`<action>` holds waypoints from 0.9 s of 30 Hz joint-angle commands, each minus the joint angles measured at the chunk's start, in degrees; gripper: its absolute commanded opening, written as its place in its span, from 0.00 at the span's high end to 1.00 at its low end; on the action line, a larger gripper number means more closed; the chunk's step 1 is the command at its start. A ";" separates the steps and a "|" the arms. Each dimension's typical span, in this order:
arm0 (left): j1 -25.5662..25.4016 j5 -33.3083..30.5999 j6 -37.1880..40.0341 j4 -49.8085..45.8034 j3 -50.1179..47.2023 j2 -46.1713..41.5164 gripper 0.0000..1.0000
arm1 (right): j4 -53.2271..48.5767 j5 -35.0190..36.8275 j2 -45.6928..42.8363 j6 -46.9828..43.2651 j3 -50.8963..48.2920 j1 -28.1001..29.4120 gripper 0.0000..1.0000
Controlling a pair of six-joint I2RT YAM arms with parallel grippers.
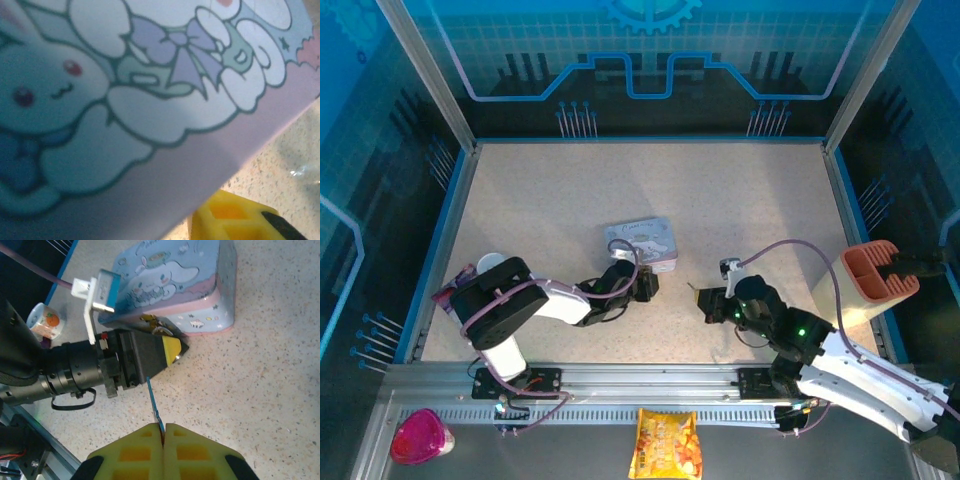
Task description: Unlock a padlock with a key
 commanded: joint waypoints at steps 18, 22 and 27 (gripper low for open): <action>3.62 14.93 -0.51 -0.63 3.10 -6.35 1.00 | 15.48 -9.32 13.80 6.88 -5.08 -2.36 1.00; 4.07 17.96 -1.12 -0.33 3.31 -6.50 1.00 | 17.97 -14.03 15.64 5.82 -5.52 -6.55 1.00; 4.93 21.56 -3.78 2.07 2.55 -6.52 1.00 | 24.65 -16.74 19.21 3.67 -7.19 -8.69 1.00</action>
